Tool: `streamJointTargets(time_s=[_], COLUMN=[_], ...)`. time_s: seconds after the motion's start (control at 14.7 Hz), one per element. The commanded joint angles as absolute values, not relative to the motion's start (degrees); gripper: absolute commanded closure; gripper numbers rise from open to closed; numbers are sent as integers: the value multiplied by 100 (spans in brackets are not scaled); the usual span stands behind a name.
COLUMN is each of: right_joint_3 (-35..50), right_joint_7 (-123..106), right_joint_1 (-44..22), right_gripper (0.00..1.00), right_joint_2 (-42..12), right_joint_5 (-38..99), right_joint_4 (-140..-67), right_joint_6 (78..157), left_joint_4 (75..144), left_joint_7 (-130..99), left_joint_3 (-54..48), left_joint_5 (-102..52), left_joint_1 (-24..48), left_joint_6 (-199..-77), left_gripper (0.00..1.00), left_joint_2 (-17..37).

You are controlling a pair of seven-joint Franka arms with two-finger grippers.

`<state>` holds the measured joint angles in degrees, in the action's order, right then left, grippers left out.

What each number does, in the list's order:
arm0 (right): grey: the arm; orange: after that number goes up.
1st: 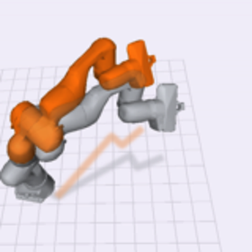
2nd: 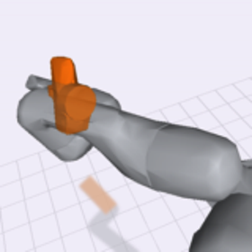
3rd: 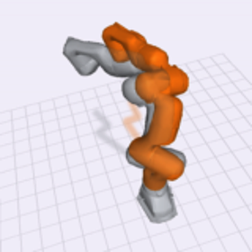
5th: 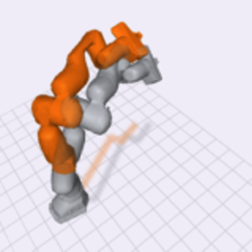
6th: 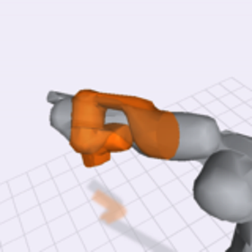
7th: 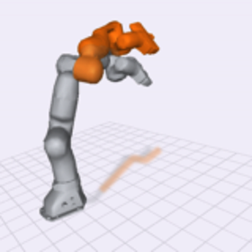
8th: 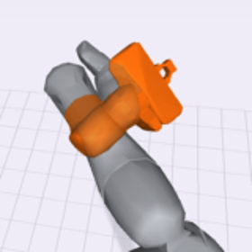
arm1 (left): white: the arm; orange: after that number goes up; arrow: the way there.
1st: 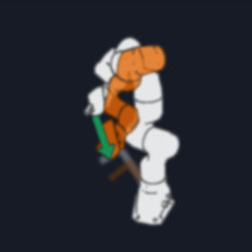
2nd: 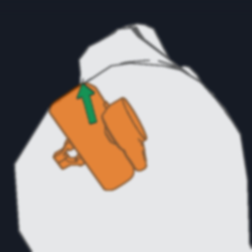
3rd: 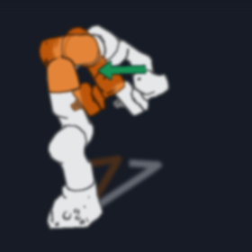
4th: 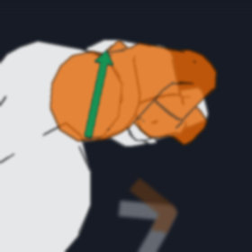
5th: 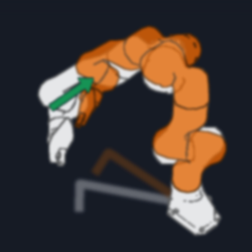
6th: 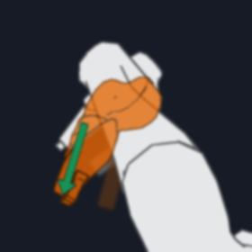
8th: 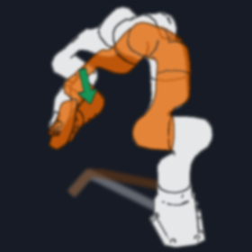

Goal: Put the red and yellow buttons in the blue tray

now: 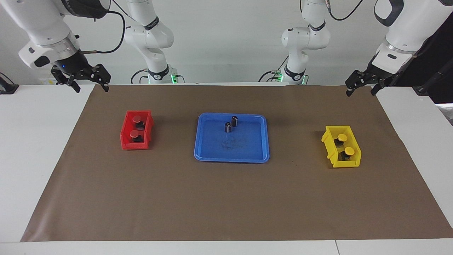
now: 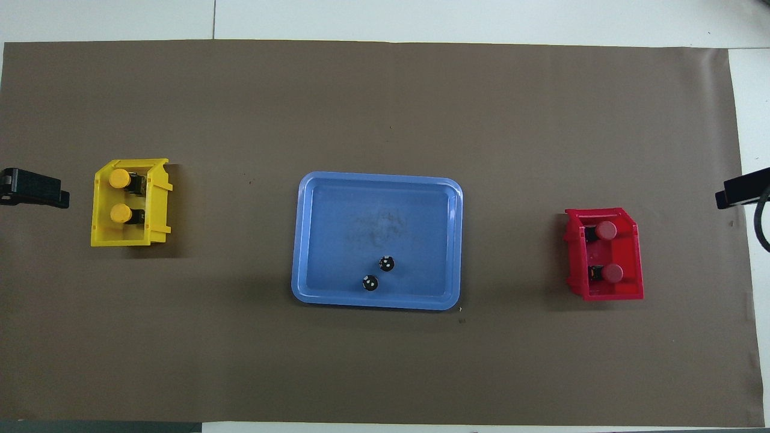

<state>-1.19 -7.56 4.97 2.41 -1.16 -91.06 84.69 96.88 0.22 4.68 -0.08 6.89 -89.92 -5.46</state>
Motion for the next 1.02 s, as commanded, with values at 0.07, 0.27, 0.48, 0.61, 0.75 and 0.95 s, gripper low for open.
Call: streamJointTargets(time_s=[0.07, 0.27, 0.48, 0.61, 0.75, 0.95], right_joint_3=[-114, -106, -53, -53, -53, -53], right_joint_7=[-747, -721, -650, -563, -527, -527], right_joint_1=[562, 501, 388, 273, 246, 255], right_gripper=[0, 1, 9, 14, 17, 21], right_joint_2=[308, 351, 395, 396, 308, 123], right_joint_5=[-105, -97, -79, -79, -79, -79], right_joint_4=[-9237, -9456, -9965, -10439, -10923, -11590], right_joint_6=[8596, 8753, 9280, 9806, 10403, 11326], left_joint_4=[9650, 9650, 9650, 9650, 9650, 9650], left_joint_7=[79, 79, 79, 88, 79, 79], left_joint_3=[475, 475, 475, 475, 475, 475], left_joint_5=[-62, -62, -62, -62, -62, -62], left_joint_1=[650, 650, 650, 650, 650, 650], left_joint_6=[-8877, -8877, -8877, -8877, -8877, -8877], left_gripper=[0, 0, 0, 0, 0, 0], left_joint_2=[-563, -563, -563, -563, -563, -563])
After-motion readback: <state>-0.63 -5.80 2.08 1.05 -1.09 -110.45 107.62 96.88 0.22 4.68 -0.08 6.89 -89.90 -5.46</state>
